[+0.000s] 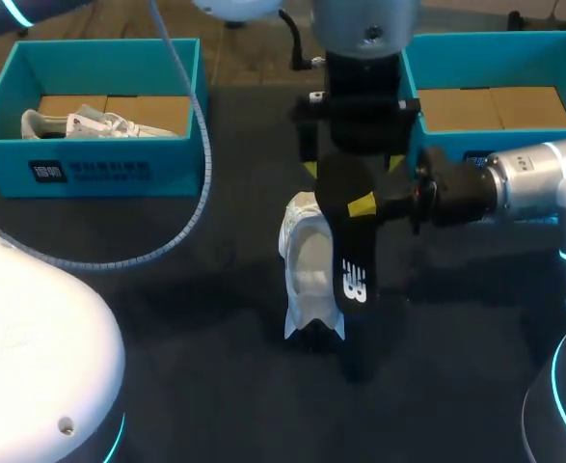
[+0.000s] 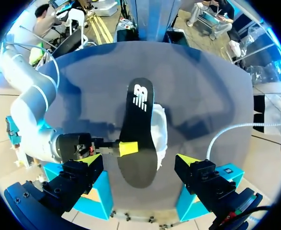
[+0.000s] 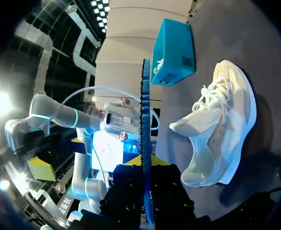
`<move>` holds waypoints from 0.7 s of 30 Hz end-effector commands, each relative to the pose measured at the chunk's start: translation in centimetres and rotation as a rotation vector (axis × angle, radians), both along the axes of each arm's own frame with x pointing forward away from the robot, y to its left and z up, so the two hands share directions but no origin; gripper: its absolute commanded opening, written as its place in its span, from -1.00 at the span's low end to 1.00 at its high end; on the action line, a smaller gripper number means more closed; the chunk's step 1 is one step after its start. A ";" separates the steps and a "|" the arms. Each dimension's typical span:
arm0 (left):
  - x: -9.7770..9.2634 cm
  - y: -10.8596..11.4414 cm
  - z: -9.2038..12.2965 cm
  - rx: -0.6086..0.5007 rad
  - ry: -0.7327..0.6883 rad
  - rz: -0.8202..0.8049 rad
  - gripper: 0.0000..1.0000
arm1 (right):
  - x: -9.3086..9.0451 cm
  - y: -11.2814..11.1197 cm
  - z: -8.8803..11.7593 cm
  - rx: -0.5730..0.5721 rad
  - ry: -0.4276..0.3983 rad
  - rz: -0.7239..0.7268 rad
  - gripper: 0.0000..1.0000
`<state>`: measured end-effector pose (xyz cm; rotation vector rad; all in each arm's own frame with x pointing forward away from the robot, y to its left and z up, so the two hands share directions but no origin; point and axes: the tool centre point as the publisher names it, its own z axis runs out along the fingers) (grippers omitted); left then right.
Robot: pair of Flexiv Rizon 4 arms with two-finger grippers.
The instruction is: Take the shoe out of the shoebox, open the shoe tongue, remove and reinsert the insole, then place the shoe into the shoebox
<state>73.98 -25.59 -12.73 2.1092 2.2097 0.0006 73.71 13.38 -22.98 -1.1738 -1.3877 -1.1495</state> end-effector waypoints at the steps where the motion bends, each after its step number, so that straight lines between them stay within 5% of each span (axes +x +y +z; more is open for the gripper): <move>1: 0.2 2.3 -0.5 -0.135 0.005 -0.014 1.00 | -0.1 -0.2 0.2 -0.005 0.001 -0.001 -1.00; 21: -0.7 4.9 -1.4 -0.435 -0.004 -0.144 1.00 | -0.4 -0.7 0.8 -0.020 0.017 -0.004 -1.00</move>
